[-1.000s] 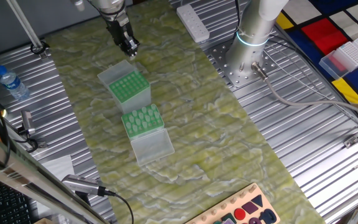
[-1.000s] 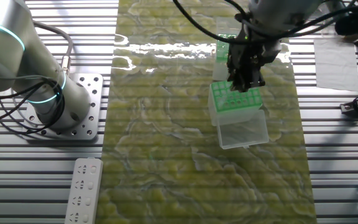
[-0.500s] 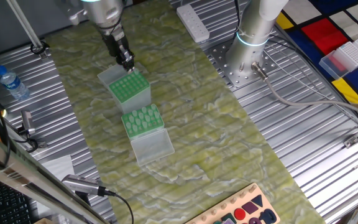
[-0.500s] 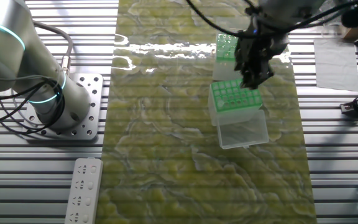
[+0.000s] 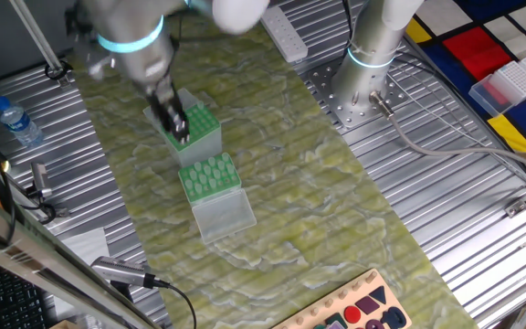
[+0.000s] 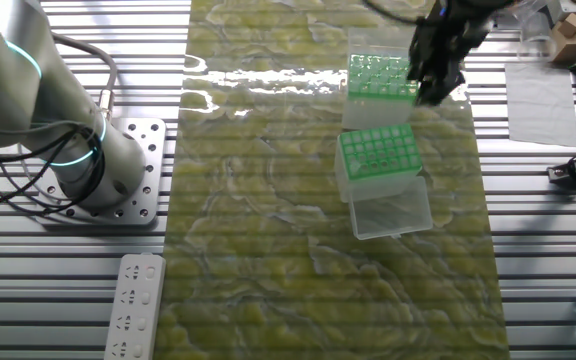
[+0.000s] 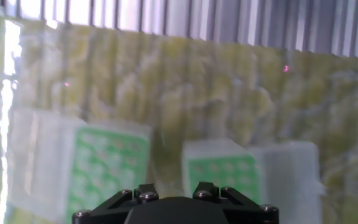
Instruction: Transfer all large pipette tips from one holder to another
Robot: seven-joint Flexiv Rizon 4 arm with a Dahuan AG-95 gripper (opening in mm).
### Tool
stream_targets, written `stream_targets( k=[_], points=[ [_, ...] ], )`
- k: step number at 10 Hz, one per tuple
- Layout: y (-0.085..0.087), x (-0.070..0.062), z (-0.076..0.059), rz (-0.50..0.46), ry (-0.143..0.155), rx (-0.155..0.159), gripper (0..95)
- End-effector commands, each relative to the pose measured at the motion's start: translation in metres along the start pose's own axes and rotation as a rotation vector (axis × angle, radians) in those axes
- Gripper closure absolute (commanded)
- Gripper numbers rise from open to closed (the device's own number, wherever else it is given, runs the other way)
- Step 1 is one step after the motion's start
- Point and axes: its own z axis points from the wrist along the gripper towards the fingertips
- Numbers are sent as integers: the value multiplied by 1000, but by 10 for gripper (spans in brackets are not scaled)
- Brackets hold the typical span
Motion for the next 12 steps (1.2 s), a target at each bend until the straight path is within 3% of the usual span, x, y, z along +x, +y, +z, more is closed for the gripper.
stream_targets(
  k=[1,3,6,12],
  points=[
    [19,-15,9,11,-16,2,570],
    [31,-30,16,25,-34,2,570],
    [42,-40,27,42,-59,3,570],
    [57,-40,40,105,-56,-5,570]
  ],
)
